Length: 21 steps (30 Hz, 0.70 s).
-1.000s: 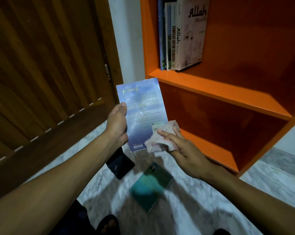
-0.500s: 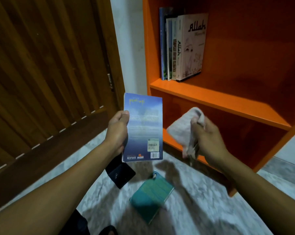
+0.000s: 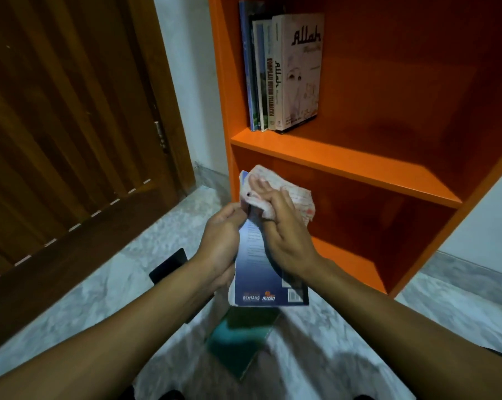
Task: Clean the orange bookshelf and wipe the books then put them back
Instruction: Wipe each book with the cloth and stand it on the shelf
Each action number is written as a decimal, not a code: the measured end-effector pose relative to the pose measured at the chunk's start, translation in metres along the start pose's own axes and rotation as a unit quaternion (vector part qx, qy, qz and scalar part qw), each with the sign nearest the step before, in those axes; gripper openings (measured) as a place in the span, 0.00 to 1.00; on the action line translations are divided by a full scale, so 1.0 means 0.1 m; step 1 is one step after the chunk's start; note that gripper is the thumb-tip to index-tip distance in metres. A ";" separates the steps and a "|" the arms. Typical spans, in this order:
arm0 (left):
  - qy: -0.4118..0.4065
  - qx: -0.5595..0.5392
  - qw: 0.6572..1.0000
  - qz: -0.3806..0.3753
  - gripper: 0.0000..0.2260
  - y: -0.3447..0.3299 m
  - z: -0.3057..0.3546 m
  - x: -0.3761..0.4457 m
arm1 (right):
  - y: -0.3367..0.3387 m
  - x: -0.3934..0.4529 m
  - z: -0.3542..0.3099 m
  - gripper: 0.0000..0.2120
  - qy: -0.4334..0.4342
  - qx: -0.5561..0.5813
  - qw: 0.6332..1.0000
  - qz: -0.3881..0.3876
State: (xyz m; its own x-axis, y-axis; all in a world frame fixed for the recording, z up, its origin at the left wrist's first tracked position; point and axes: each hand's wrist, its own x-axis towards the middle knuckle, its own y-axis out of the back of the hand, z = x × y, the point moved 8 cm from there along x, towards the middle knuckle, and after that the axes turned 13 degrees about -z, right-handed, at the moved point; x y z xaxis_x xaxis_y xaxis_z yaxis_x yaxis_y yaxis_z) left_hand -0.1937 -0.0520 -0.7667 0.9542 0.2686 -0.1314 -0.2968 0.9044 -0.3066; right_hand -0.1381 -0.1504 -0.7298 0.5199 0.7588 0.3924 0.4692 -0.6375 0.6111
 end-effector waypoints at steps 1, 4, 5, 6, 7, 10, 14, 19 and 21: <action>0.003 -0.027 1.000 0.012 0.12 0.06 0.00 0.03 | -0.08 -0.02 0.00 0.24 0.013 0.002 1.000 -0.025; 0.010 -0.124 0.990 0.065 0.15 0.26 0.00 0.11 | -0.36 -0.15 -0.01 0.23 0.028 -0.006 0.995 -0.096; 0.015 -0.154 0.984 0.089 0.15 0.34 0.01 0.11 | -0.46 -0.19 -0.01 0.21 0.032 -0.005 0.993 -0.117; 0.020 -0.173 0.979 0.109 0.15 0.42 0.02 0.12 | -0.55 -0.24 -0.02 0.20 0.038 0.002 0.990 -0.139; 0.025 -0.181 0.975 0.125 0.16 0.49 0.04 0.12 | -0.63 -0.28 -0.03 0.21 0.043 0.015 0.987 -0.156; 0.018 -0.195 0.967 0.160 0.17 0.68 0.13 0.09 | -0.71 -0.37 -0.09 0.19 0.033 0.065 0.980 -0.184; -0.025 -0.227 0.955 0.191 0.13 0.87 0.33 0.04 | -0.75 -0.47 -0.13 0.08 0.027 0.065 0.971 -0.229; -0.049 -0.197 0.961 0.189 0.10 1.03 0.49 -0.02 | -0.68 -0.55 0.60 0.06 -0.180 0.162 0.960 -0.142; -0.040 -0.167 0.970 0.174 0.10 1.03 0.49 -0.02 | -0.58 -0.56 0.79 0.08 -0.286 0.306 0.907 -0.051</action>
State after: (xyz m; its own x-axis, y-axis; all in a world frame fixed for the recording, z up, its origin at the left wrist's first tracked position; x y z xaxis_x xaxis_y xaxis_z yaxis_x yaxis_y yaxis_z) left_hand -0.2249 0.0568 -0.7522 0.7898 0.5753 -0.2129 -0.5845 0.6004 -0.5458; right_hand -0.1384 -0.1665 -0.8418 0.6547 0.7362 -0.1715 0.7528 -0.6556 0.0596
